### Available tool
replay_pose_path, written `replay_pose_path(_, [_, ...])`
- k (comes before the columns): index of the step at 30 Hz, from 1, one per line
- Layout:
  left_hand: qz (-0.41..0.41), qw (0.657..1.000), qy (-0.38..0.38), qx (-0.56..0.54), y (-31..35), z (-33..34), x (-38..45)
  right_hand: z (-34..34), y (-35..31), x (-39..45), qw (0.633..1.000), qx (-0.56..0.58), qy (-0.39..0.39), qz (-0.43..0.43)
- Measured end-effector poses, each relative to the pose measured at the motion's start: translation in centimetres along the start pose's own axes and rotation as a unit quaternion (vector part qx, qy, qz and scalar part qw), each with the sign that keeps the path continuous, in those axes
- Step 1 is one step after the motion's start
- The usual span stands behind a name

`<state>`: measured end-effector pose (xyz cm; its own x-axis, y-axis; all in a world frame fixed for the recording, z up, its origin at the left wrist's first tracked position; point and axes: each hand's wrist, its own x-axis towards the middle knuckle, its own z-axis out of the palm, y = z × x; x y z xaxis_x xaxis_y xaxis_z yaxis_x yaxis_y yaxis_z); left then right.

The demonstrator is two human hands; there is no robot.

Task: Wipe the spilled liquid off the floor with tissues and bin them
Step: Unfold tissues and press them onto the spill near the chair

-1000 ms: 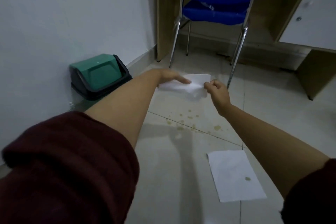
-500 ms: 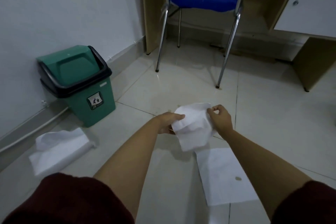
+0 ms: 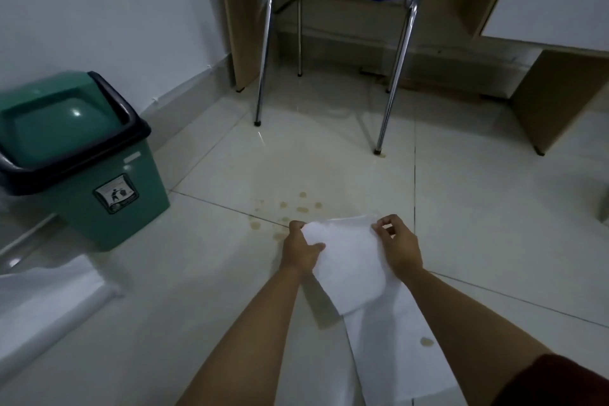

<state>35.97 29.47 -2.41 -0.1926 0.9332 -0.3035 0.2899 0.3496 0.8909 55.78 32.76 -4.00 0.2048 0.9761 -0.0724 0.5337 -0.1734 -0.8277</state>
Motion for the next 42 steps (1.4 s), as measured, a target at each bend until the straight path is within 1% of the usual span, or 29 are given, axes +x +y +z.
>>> replay_pose_path(5, [0.051, 0.998, 0.020, 0.014, -0.9, 1.2, 0.4, 0.7, 1.2, 1.3, 0.999, -0.018, 0.029, -0.016])
replay_pose_path(8, [0.089, 0.995, 0.031, 0.031, -1.2, 1.7, 0.6, 1.1, 1.4, 2.4, 0.999, -0.038, 0.022, -0.021])
replay_pose_path(13, [0.139, 0.985, 0.047, 0.095, -1.9, 2.2, 1.2, 1.9, 1.6, 4.3, 0.996, -0.074, 0.022, -0.034])
replay_pose_path(18, [0.156, 0.978, 0.061, 0.122, -2.5, 2.4, 1.9, 2.6, 2.3, 5.3, 0.992, -0.120, 0.022, -0.042])
replay_pose_path(23, [0.167, 0.974, 0.075, 0.134, -2.9, 2.8, 2.1, 2.8, 2.5, 6.5, 0.983, -0.167, 0.055, -0.059])
replay_pose_path(25, [0.172, 0.966, 0.101, 0.167, -3.0, 2.9, 2.2, 2.9, 2.5, 6.8, 0.982, -0.174, 0.053, -0.053])
replay_pose_path(28, [0.169, 0.944, 0.149, 0.242, -3.6, 3.2, 2.3, 3.3, 2.4, 6.8, 0.978, -0.195, 0.050, -0.047])
replay_pose_path(30, [0.182, 0.938, 0.131, 0.264, -3.8, 3.3, 2.3, 3.5, 2.2, 6.8, 0.979, -0.189, 0.059, -0.045])
replay_pose_path(33, [0.207, 0.926, 0.070, 0.306, -4.2, 3.3, 2.3, 4.0, 1.7, 6.5, 0.979, -0.179, 0.085, -0.046])
replay_pose_path(35, [0.219, 0.916, 0.043, 0.333, -4.7, 3.1, 2.3, 4.3, 1.3, 6.2, 0.978, -0.171, 0.105, -0.057])
replay_pose_path(38, [0.208, 0.908, 0.020, 0.364, -5.4, 2.8, 2.5, 5.0, 0.5, 5.5, 0.974, -0.173, 0.116, -0.092])
replay_pose_path(40, [0.174, 0.920, 0.052, 0.346, -5.2, 2.3, 2.5, 5.8, -0.4, 4.7, 0.972, -0.172, 0.116, -0.109])
replay_pose_path(42, [0.122, 0.937, 0.114, 0.306, -4.7, 1.3, 2.6, 7.0, -1.6, 3.7, 0.971, -0.174, 0.101, -0.127])
